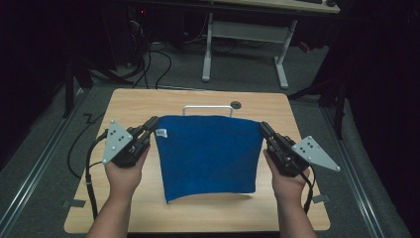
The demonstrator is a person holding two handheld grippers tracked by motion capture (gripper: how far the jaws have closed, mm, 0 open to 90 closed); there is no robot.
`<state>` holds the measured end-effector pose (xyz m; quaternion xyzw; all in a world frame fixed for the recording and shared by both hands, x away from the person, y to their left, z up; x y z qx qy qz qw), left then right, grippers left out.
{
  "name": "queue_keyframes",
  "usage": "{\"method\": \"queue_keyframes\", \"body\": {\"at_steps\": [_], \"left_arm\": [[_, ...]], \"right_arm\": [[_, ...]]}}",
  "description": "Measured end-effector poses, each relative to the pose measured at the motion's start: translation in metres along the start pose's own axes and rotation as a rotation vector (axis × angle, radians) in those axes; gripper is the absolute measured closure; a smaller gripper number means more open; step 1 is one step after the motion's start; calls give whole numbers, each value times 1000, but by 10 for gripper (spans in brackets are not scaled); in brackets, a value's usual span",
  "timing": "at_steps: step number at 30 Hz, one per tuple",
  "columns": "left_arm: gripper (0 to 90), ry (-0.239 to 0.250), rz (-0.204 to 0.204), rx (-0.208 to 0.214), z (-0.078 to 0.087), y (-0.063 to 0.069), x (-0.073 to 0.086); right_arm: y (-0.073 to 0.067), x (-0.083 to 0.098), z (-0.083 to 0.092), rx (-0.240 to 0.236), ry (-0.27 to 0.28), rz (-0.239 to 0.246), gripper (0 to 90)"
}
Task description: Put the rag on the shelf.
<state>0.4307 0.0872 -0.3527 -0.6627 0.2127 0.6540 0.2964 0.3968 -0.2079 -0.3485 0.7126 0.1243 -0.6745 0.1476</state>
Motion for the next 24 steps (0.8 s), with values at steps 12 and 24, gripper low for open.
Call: {"method": "queue_keyframes", "body": {"at_steps": [12, 24], "left_arm": [[892, -69, -36, -42, -46, -41, -11], [892, -89, -97, -117, -93, -81, -32]], "right_arm": [[24, -8, -42, 29, -48, 22, 881], [46, -25, -95, 78, -62, 18, 882]]}}
Point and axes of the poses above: each handheld gripper's, and its own axes: z roughly backward along the jaws, x roughly out of its underside, y roughly to its right, the point moved 10 cm from there along -z, roughly forward along the jaws, and after that the axes turned 6 degrees about x, right-handed, at the moved point
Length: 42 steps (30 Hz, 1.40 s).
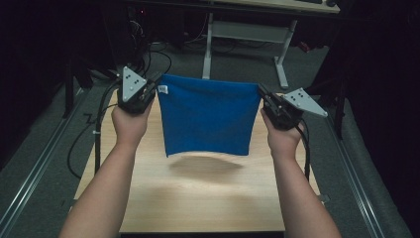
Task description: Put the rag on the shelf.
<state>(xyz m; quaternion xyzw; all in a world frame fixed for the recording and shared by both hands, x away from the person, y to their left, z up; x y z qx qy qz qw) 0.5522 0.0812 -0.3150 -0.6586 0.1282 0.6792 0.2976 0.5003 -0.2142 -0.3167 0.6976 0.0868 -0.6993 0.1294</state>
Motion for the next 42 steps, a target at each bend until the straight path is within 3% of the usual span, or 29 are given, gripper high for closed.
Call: {"method": "queue_keyframes", "body": {"at_steps": [5, 9, 11, 13, 16, 18, 20, 23, 27, 31, 36, 39, 42], "left_arm": [[892, -18, -16, -20, -21, -13, -5], [892, -63, -21, -21, -49, -24, 5], [892, -82, -8, -21, -59, -27, 14], [892, -130, 9, -13, -70, -29, 30], [892, -208, 30, 2, -84, -28, 59], [892, -235, 42, 14, -89, -25, 76], [891, -261, 70, 38, -91, -21, 92], [892, -299, 75, 59, -91, -17, 112], [891, -344, 111, 91, -88, -10, 135], [891, -409, 115, 119, -85, -2, 160], [891, -429, 156, 154, -83, 10, 186], [891, -443, 154, 165, -81, 16, 195], [891, -453, 176, 170, -80, 18, 203]], "right_arm": [[9, -3, -22, 16, -18, 6, 881], [21, -2, -50, 40, -56, 23, 881], [26, 3, -61, 49, -77, 37, 881], [29, 12, -71, 52, -116, 52, 881], [32, 31, -85, 54, -175, 48, 881], [34, 44, -91, 53, -207, 29, 881], [36, 58, -95, 51, -242, 22, 882], [37, 79, -97, 34, -283, 6, 881], [35, 104, -98, 10, -338, -3, 881], [32, 128, -95, -1, -385, -11, 881], [32, 157, -90, -12, -414, -78, 881], [31, 177, -86, -13, -442, -87, 881], [30, 186, -84, -17, -455, -102, 880]]}}
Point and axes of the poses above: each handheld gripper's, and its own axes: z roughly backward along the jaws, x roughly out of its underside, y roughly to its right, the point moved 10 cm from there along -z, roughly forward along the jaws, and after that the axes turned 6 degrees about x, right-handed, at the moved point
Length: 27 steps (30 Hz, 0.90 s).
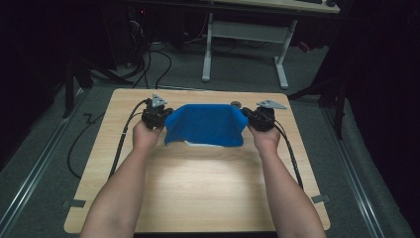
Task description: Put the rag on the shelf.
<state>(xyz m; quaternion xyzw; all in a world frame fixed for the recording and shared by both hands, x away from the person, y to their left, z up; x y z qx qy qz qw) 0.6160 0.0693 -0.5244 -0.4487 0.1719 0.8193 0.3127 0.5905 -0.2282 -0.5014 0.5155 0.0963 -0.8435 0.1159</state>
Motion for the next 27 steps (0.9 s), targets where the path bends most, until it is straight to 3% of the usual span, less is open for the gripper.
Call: {"method": "queue_keyframes", "body": {"at_steps": [4, 10, 27], "left_arm": [[890, -28, 3, 8, -3, 3, 11], [890, -50, 21, 27, -5, 10, 23], [885, -40, 42, 45, 0, 22, 37]], "right_arm": [[-3, 11, -4, -6, -14, 5, 880], [-1, 25, -7, -11, -38, -30, 878], [-8, 45, -12, -15, -72, -20, 872]]}}
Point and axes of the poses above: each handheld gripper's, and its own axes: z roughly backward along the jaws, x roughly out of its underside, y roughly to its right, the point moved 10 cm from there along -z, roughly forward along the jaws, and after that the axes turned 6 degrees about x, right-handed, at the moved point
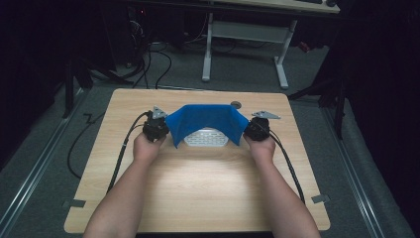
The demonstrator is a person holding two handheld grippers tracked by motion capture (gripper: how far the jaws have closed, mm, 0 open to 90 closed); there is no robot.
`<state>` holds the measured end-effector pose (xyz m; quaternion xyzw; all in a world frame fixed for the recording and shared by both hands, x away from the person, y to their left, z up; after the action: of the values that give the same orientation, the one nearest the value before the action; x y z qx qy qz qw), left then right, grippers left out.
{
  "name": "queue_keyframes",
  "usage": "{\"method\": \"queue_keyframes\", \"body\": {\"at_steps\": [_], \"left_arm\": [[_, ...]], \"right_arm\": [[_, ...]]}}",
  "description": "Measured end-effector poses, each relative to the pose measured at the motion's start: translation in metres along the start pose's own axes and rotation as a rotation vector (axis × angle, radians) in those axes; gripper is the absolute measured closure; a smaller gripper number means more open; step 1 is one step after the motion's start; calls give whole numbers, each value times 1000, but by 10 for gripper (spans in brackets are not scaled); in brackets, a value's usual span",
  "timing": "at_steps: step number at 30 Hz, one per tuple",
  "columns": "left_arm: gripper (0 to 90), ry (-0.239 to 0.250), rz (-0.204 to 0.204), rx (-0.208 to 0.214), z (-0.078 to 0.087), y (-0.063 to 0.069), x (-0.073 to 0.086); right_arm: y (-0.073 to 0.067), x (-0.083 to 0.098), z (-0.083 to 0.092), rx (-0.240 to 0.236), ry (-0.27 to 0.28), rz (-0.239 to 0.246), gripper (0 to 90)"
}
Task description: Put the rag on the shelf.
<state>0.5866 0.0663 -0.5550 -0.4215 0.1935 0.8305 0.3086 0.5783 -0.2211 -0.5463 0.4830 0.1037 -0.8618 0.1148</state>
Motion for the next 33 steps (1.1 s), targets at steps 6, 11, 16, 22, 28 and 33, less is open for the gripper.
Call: {"method": "queue_keyframes", "body": {"at_steps": [6, 11, 16, 22, 28, 33], "left_arm": [[823, 5, 1, -13, 3, 1, -1], [700, 10, 28, -45, 8, -1, 2], [639, -13, 56, -71, 13, -9, 13], [627, -24, 60, -79, 16, -10, 22], [613, -29, 73, -76, 16, -9, 34], [604, -36, 86, -78, 16, -7, 43]], "right_arm": [[2, 5, 3, 1, -20, 2, 772], [9, 6, 8, 40, -39, 2, 676], [16, 2, 17, 85, -6, 13, 639], [21, 13, 18, 108, -42, 9, 627], [26, 25, 19, 127, -56, 7, 628], [29, 32, 22, 131, -72, 15, 629]]}}
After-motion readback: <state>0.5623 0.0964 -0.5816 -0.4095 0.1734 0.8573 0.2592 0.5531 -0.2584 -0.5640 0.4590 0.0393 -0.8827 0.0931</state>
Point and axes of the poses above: each handheld gripper's, and its own axes: z roughly backward along the jaws, x roughly out of its underside, y roughly to its right, the point moved 10 cm from there along -z, roughly forward along the jaws, and after that the axes turned 6 degrees about x, right-handed, at the moved point
